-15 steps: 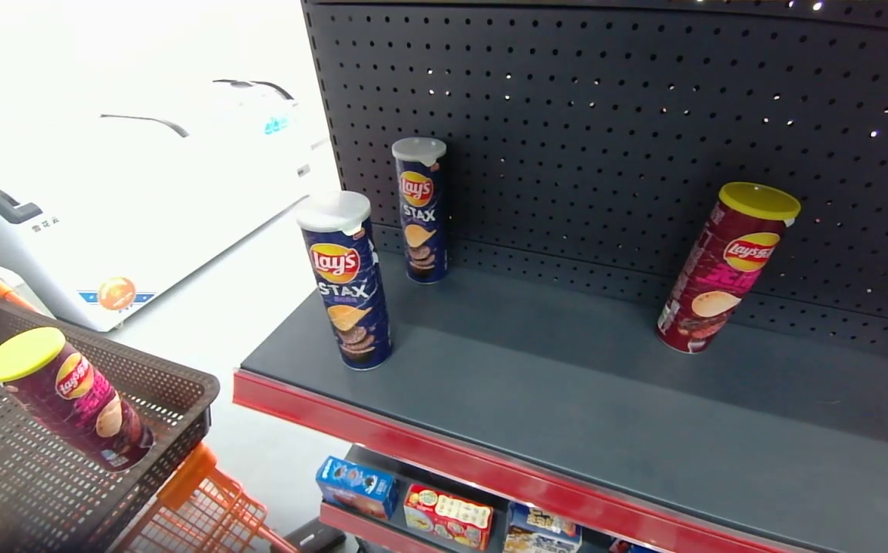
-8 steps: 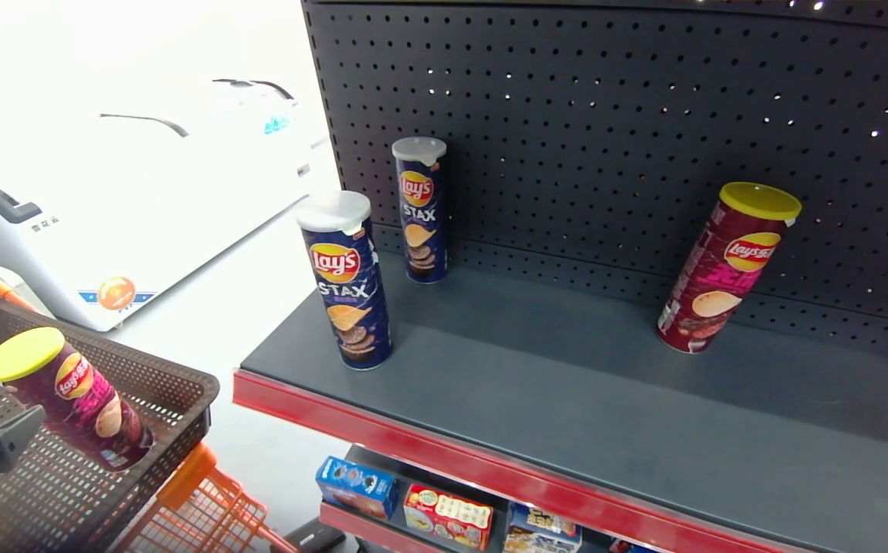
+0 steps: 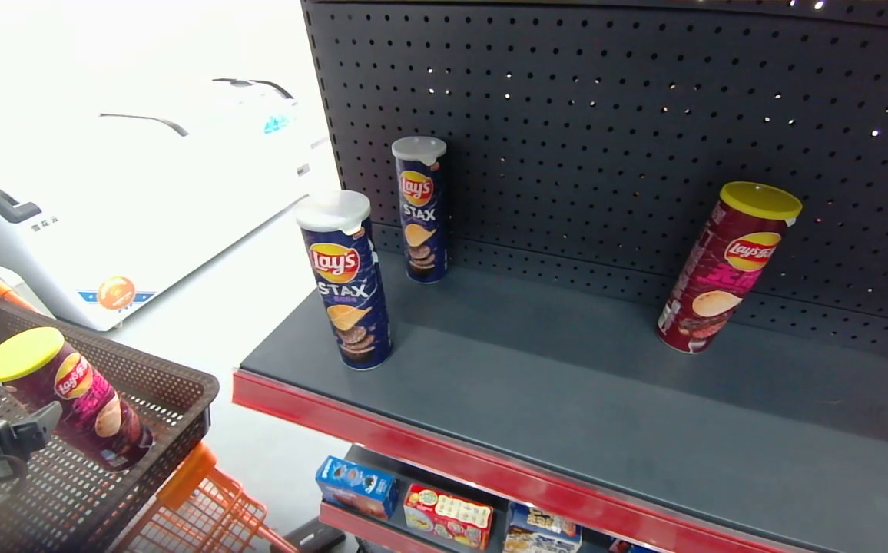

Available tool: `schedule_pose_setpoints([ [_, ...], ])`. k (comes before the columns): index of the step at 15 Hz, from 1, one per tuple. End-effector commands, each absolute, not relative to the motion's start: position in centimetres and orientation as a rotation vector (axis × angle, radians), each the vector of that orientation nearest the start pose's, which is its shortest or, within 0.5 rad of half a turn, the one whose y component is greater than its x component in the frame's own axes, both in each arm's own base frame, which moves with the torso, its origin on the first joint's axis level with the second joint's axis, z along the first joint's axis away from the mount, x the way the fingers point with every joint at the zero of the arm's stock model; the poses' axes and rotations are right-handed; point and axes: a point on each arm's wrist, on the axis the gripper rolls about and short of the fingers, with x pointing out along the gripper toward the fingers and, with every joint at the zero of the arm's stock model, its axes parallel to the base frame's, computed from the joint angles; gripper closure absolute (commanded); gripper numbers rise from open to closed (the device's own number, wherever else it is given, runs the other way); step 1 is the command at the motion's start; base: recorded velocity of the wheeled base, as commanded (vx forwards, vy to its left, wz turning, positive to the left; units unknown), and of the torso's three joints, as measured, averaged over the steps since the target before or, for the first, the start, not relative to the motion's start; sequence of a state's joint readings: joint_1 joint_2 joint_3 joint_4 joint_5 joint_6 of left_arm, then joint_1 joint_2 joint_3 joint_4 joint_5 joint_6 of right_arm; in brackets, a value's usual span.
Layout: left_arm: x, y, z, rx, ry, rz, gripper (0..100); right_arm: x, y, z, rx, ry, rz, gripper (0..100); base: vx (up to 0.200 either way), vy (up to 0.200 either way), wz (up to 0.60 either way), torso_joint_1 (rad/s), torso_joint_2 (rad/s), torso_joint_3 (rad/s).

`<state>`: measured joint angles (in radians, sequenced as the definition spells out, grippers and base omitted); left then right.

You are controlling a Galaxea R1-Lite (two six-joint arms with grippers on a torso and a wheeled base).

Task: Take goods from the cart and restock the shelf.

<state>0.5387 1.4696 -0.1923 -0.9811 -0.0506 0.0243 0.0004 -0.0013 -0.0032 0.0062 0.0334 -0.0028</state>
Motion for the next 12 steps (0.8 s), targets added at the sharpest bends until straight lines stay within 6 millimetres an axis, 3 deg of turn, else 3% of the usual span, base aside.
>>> schedule_pose_setpoints([
  [1,18.1,10.8,9.8,-0.098,0.381,0.486,0,-2.3,0.1,7.6,-0.003,0.003,0.035,0,0.000,0.000,0.00,0.000,0.00,0.000],
  [12,24.2,11.7,8.4,-0.067,0.309,0.398,0,-2.3,0.1,7.6,-0.003,0.003,0.035,0,0.000,0.000,0.00,0.000,0.00,0.000],
])
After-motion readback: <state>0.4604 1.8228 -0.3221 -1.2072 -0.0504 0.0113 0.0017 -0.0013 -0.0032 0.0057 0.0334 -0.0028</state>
